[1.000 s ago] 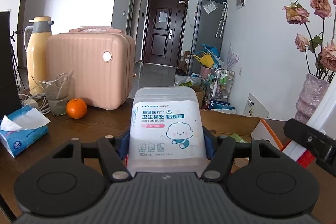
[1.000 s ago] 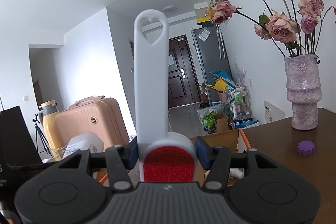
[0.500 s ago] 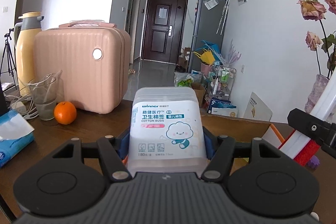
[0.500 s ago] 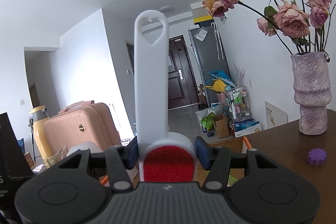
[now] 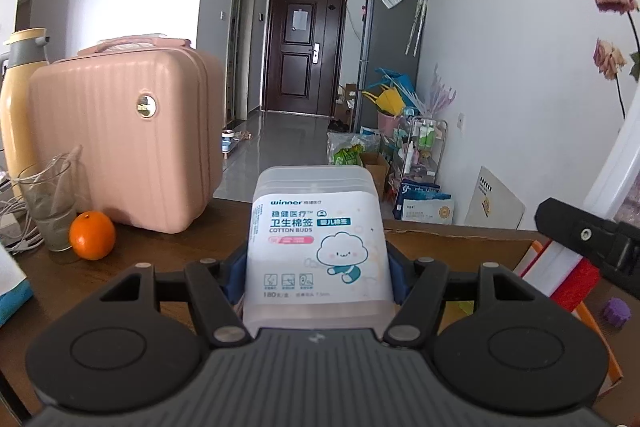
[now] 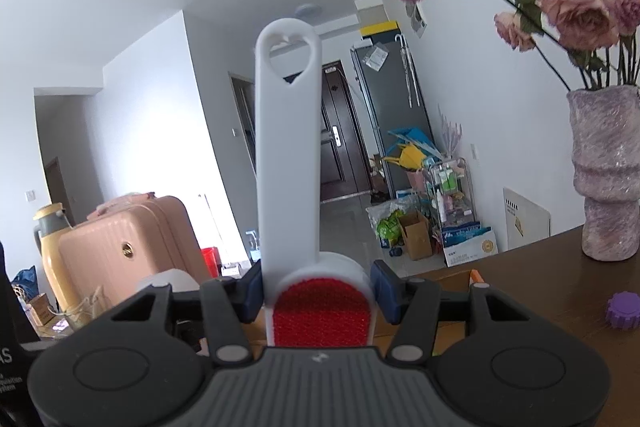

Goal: Organize rigid objects
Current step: 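Carry the cotton-bud box and lint brush over the box with both tools, then open both tools releasing the cotton-bud box and lint brush into the box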

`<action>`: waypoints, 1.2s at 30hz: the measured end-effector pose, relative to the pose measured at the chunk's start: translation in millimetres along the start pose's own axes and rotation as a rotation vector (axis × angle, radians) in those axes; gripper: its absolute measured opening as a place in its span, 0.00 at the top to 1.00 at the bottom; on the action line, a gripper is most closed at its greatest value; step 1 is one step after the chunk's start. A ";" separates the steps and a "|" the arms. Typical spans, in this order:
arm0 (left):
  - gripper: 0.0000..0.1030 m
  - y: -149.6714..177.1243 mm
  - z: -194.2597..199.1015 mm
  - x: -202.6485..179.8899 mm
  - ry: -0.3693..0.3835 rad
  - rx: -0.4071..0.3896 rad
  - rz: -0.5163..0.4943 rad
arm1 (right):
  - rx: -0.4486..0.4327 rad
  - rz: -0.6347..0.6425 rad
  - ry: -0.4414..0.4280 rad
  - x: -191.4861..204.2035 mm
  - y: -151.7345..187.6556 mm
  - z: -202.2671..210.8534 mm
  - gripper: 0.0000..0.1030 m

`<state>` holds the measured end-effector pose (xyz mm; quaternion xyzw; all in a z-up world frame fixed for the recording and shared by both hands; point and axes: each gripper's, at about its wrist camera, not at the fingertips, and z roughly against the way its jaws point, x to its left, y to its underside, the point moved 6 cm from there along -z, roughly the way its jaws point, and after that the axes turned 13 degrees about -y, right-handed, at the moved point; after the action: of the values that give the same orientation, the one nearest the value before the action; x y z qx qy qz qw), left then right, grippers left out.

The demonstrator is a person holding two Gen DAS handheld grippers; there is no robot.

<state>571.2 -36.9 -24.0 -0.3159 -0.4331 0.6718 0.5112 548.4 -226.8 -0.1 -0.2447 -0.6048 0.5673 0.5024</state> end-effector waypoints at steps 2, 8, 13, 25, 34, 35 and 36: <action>0.35 0.6 -7.7 -4.3 0.001 0.007 -0.015 | 0.022 -0.002 0.011 -2.8 3.1 -6.8 0.47; 0.35 10.7 -28.9 -13.4 0.003 0.053 -0.055 | 0.122 -0.027 0.060 -19.8 16.0 -33.1 0.47; 0.35 22.1 -40.5 -20.6 0.001 0.093 -0.110 | 0.181 -0.058 0.091 -31.0 27.0 -45.6 0.47; 0.05 22.9 -35.9 -19.2 -0.018 0.066 -0.113 | 0.153 -0.130 0.171 -50.7 22.1 -40.1 0.11; 0.03 21.0 -27.5 -18.3 -0.021 0.054 -0.104 | 0.141 -0.166 0.218 -63.8 10.8 -22.3 0.07; 0.02 21.0 -26.7 -18.2 -0.022 0.052 -0.104 | 0.138 -0.164 0.218 -63.4 10.1 -20.6 0.07; 0.02 21.0 -25.7 -18.3 -0.023 0.051 -0.104 | 0.138 -0.160 0.220 -62.2 9.7 -20.4 0.07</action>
<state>589.9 -50.0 -54.3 -0.2720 -0.4377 0.6586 0.5483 587.2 -269.4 -32.7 -0.2213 -0.5235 0.5353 0.6249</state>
